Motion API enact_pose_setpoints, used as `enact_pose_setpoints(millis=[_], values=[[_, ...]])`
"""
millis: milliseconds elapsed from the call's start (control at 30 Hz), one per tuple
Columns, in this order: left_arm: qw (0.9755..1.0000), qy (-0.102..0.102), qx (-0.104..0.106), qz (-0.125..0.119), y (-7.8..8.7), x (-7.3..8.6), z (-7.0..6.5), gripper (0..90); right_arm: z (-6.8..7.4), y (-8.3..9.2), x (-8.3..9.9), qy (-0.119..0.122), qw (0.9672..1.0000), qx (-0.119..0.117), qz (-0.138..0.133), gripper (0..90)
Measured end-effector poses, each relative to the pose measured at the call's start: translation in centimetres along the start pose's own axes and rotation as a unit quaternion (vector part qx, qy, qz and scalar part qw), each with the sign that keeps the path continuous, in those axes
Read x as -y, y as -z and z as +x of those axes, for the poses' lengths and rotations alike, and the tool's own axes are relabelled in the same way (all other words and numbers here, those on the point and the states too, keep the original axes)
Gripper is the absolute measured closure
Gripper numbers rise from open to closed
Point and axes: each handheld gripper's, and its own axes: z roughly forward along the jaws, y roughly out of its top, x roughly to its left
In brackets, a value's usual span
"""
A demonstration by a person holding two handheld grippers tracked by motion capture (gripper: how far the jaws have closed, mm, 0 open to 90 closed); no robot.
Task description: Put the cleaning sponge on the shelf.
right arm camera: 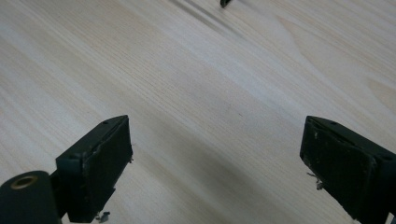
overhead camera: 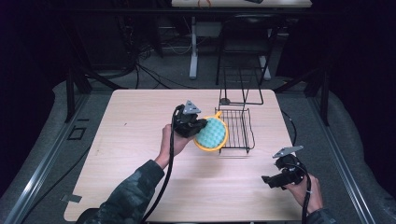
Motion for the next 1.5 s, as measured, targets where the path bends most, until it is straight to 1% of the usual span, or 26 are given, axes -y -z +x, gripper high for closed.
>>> enact_pose_setpoints(millis=[200,233,267,400,467,500,567,667,800,867,933,967,1000,1100,1200,1333,1500], values=[[0.9999,0.003,0.000,-0.013,-1.2,-0.5,-0.5,86.7,0.0,0.0,0.0,0.000,1.0000,-0.003,0.000,8.7],[0.9999,0.004,0.001,-0.012,-1.4,-0.6,-0.6,86.8,0.0,0.0,0.0,0.001,1.0000,-0.002,0.001,8.7],[0.9999,0.004,-0.003,-0.014,-1.6,-0.7,-0.7,86.8,0.0,0.0,0.0,0.003,1.0000,-0.001,0.001,8.7],[0.9999,0.006,-0.007,-0.010,-2.4,-0.7,-0.8,86.9,0.0,0.0,0.0,0.003,1.0000,-0.001,0.001,8.7],[0.9999,0.010,-0.007,-0.012,-2.8,-0.7,-0.8,86.9,0.0,0.0,0.0,0.001,1.0000,-0.003,0.001,8.8],[0.9999,0.009,-0.005,-0.008,-3.0,-0.8,-0.9,86.9,0.0,0.0,0.0,0.001,1.0000,-0.003,0.003,8.8],[0.9999,0.010,-0.004,-0.009,-3.3,-0.8,-0.9,86.9,0.0,0.0,0.0,-0.001,1.0000,-0.005,0.002,8.8],[0.9999,0.011,-0.002,-0.008,-3.7,-1.0,-1.0,86.9,0.0,0.0,0.0,0.000,1.0000,-0.004,0.001,8.9],[0.9999,0.009,0.000,-0.008,-4.1,-1.2,-1.2,86.8,0.0,-0.1,0.0,0.004,0.9999,-0.006,0.008,8.8],[0.9999,0.013,0.002,-0.009,-4.3,-1.2,-1.3,86.8,0.0,-0.1,0.0,0.003,0.9999,-0.008,0.007,8.9],[0.9999,0.012,0.003,-0.011,-4.5,-1.2,-1.3,86.8,0.0,-0.1,0.0,0.004,0.9999,-0.007,0.008,8.9],[0.9998,0.012,0.000,-0.015,-4.7,-1.3,-1.5,86.9,0.0,-0.1,0.0,0.004,0.9999,-0.007,0.008,8.9],[0.9998,0.014,0.001,-0.014,-4.9,-1.3,-1.5,86.9,0.0,0.0,0.0,0.003,0.9999,-0.007,0.009,8.9],[0.9998,0.015,0.002,-0.013,-5.1,-1.3,-1.6,86.9,0.0,-0.1,0.0,0.003,0.9999,-0.008,0.008,8.9],[0.9996,0.021,0.000,-0.017,-5.6,-1.4,-1.7,86.9,0.1,0.0,0.0,0.004,0.9999,-0.010,0.006,8.7],[0.9997,0.019,0.002,-0.015,-5.9,-1.4,-1.9,86.9,0.1,0.0,0.0,0.004,0.9999,-0.010,0.003,8.7],[0.9996,0.020,-0.001,-0.020,-6.3,-1.4,-2.1,86.8,0.1,0.0,0.0,0.004,0.9999,-0.010,0.001,8.6]])
